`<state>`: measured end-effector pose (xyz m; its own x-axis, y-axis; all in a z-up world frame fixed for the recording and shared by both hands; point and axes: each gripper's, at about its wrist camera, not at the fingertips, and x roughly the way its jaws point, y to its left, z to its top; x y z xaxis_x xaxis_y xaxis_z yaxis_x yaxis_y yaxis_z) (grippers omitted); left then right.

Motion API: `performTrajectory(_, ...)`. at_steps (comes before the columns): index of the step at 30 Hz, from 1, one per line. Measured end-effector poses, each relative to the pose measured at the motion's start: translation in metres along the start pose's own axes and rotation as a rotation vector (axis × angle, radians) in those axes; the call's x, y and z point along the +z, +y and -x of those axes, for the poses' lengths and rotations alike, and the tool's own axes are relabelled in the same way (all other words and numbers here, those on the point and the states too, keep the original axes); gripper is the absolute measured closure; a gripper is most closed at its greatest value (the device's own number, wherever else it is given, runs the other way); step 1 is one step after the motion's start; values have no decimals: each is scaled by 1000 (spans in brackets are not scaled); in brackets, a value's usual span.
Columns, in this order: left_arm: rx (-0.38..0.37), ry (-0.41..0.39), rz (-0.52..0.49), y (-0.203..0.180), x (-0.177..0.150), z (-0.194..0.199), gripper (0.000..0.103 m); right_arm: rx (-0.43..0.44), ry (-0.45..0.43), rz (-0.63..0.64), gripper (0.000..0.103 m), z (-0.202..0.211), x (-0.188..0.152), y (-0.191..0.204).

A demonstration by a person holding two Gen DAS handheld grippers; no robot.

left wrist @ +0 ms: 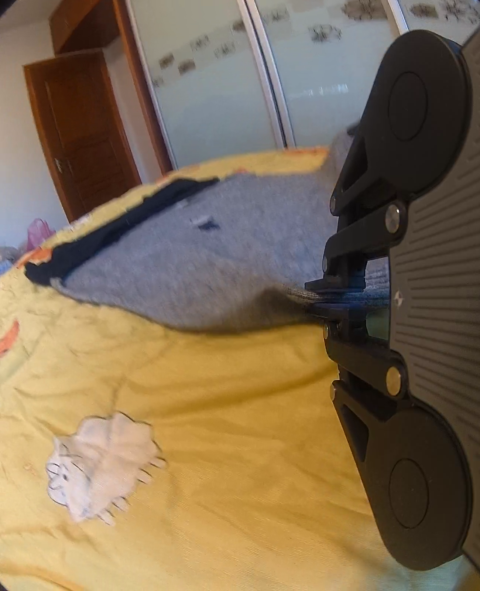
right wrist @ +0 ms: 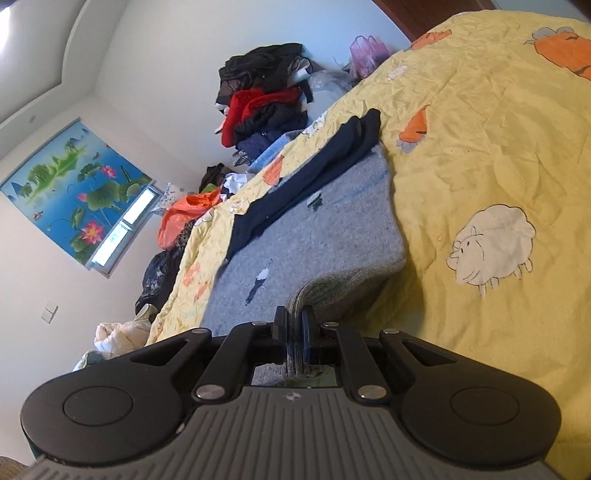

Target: Fold small clothes

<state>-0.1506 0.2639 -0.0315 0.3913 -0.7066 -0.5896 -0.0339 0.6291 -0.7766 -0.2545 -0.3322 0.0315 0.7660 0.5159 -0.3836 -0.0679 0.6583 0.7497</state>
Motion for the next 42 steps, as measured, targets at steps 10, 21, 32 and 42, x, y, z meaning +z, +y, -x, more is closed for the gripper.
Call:
performTrajectory(10,5,-91,6,-25,11,19,99,98,-43,12,91,-2,15,13)
performTrajectory(21,-144,-222,-11,-79,104,9,99,173,-143,68,91,-40,118,31)
performTrajectory(32,-157,-244,13,-95,242,-81,99,75,-153,-16,97,-139,236,-34)
performTrajectory(42,-112,-169,62,-60,275,-153,99,-74,139,133,20,-181,209,-54)
